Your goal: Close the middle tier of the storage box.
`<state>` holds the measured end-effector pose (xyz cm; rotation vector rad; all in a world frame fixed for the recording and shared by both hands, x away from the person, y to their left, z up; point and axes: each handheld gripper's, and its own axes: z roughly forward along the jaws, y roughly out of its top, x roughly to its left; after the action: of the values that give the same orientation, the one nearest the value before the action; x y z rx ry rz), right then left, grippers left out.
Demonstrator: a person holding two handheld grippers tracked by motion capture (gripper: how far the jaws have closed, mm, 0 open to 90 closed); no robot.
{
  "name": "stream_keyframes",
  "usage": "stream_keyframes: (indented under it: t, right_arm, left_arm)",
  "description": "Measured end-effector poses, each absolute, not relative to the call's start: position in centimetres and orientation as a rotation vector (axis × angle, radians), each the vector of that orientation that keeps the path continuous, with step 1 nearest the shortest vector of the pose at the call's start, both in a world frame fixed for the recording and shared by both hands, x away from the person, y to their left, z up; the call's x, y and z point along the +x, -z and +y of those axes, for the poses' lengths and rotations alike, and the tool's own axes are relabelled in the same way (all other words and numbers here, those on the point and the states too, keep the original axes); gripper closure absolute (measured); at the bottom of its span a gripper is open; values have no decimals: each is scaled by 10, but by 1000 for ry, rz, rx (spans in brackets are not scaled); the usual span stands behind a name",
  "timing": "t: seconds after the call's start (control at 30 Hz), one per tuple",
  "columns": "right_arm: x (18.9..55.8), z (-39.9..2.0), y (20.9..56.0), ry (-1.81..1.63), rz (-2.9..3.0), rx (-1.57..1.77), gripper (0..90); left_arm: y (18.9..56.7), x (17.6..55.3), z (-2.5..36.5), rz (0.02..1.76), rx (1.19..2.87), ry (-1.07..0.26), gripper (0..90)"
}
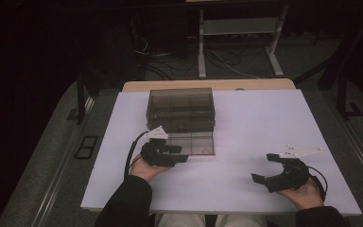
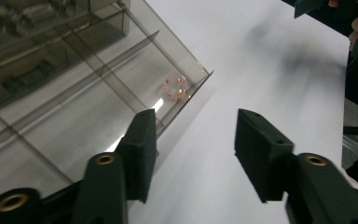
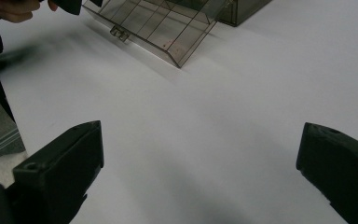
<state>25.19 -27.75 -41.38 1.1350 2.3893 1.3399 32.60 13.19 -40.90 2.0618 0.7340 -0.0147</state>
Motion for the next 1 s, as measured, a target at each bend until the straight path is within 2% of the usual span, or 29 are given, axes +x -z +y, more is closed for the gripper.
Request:
stream_keyframes:
  t: [0.3, 0.47, 1.0]
  right_arm:
    - [252, -278, 414, -1341, 2388, 1135, 0]
    - [252, -278, 414, -1341, 2388, 1133, 0]
    - [251, -278, 413, -1344, 2390, 1136, 0]
  left_arm:
    - [415, 325, 136, 742, 2114, 7, 782]
    - [417, 324, 135, 751, 2150, 4, 887]
    - [430, 324, 142, 863, 2231, -18, 889]
